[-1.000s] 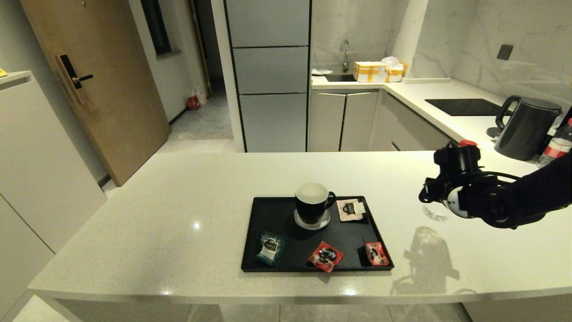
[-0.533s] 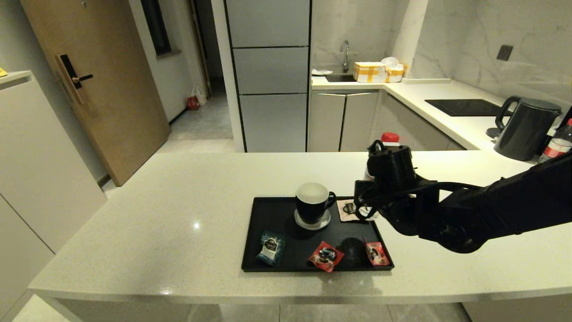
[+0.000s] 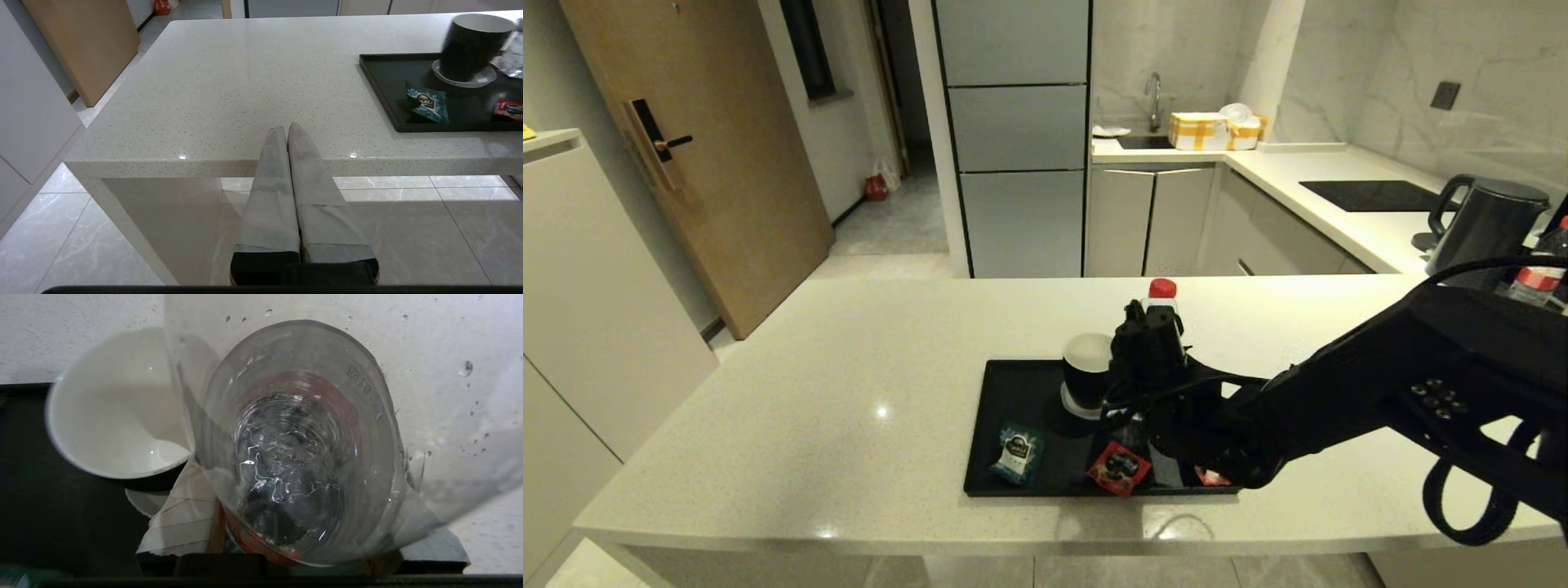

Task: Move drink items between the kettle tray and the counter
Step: Return the bottled water to its original position

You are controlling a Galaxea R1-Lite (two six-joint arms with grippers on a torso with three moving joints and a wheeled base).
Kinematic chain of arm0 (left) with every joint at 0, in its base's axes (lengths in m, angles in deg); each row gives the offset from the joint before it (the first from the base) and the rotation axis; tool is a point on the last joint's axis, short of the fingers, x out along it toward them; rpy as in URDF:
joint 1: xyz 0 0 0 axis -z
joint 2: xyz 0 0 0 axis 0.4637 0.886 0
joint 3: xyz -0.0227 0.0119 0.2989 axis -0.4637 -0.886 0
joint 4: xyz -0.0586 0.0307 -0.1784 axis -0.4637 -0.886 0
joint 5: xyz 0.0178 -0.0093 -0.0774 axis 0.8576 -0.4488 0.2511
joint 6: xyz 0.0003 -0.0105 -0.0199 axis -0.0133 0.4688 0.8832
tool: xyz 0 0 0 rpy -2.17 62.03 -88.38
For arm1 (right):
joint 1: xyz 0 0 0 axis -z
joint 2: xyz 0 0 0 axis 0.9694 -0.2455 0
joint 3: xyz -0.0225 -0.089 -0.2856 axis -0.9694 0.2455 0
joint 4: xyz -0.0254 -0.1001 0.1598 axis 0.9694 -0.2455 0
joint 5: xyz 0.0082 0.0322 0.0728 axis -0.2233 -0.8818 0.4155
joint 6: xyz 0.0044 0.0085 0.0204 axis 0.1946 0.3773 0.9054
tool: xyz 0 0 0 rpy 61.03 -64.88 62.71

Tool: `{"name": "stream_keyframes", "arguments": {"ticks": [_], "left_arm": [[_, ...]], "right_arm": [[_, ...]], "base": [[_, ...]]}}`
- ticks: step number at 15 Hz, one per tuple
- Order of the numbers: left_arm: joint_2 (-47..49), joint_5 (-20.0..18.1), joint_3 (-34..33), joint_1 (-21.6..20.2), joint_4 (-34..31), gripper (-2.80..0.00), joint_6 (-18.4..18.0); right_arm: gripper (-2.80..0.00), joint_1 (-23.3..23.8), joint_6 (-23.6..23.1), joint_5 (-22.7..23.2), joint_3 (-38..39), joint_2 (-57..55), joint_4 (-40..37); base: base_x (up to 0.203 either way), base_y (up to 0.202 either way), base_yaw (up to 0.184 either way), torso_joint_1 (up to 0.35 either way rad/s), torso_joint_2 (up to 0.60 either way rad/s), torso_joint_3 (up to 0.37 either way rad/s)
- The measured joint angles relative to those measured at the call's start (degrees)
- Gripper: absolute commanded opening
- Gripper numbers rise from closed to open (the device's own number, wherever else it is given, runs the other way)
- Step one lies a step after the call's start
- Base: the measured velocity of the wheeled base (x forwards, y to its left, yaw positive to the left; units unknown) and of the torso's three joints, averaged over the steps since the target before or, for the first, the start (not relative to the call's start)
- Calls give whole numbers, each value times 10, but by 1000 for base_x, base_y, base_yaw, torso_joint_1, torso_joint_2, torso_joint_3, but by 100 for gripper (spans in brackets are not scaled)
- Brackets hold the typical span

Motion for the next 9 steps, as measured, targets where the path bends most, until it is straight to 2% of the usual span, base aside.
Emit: {"name": "stream_keyframes", "arguments": {"ticks": [9], "left_arm": [[0, 0, 0, 0, 0, -280, 0]], "right_arm": [[-280, 11, 2, 1, -14, -36, 1]], "base": [[0, 0, 0, 0, 0, 0]]}}
